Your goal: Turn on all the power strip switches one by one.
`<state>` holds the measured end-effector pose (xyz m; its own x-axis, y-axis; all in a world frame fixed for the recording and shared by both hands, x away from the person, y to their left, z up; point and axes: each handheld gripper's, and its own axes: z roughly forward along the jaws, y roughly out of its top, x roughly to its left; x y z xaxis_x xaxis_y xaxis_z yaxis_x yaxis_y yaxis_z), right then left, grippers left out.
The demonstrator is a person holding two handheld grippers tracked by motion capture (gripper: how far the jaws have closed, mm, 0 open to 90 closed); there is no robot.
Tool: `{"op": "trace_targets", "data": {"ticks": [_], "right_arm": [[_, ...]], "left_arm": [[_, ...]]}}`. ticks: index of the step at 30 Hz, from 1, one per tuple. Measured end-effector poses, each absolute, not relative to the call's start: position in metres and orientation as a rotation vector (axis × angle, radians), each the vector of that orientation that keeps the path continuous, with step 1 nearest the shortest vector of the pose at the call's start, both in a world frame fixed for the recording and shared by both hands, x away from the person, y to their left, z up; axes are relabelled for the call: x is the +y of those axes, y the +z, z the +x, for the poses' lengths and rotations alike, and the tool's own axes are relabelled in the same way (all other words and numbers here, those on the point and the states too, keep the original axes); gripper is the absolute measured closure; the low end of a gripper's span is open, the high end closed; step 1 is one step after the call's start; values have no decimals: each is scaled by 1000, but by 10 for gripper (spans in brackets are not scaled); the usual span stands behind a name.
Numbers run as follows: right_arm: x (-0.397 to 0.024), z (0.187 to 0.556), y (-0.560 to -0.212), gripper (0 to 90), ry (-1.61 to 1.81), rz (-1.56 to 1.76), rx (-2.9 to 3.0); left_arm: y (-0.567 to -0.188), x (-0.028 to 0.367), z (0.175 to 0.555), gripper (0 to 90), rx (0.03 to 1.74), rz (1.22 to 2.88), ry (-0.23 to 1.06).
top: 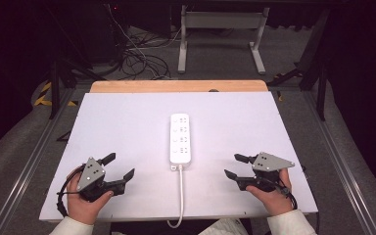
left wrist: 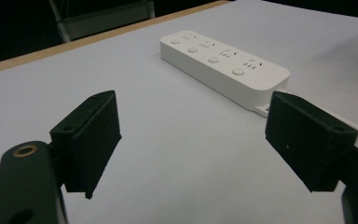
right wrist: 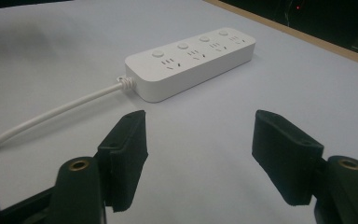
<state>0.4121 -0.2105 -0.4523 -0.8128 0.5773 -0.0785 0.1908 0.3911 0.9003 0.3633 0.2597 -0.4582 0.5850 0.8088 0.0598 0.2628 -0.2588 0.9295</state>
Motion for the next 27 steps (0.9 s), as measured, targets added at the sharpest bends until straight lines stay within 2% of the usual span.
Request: {"op": "trace_targets", "data": {"ticks": [11, 20, 27], "right_arm": [[-213, 413, -453, 374, 1425, 682, 2267], [-213, 414, -454, 387, 1414, 708, 2262], [-213, 413, -453, 386, 1412, 704, 2262]], "left_arm": [[-452, 263, 364, 253, 866, 1791, 661], [-447, 260, 363, 324, 846, 1876, 698], [-435, 252, 367, 423, 806, 1918, 598]]}}
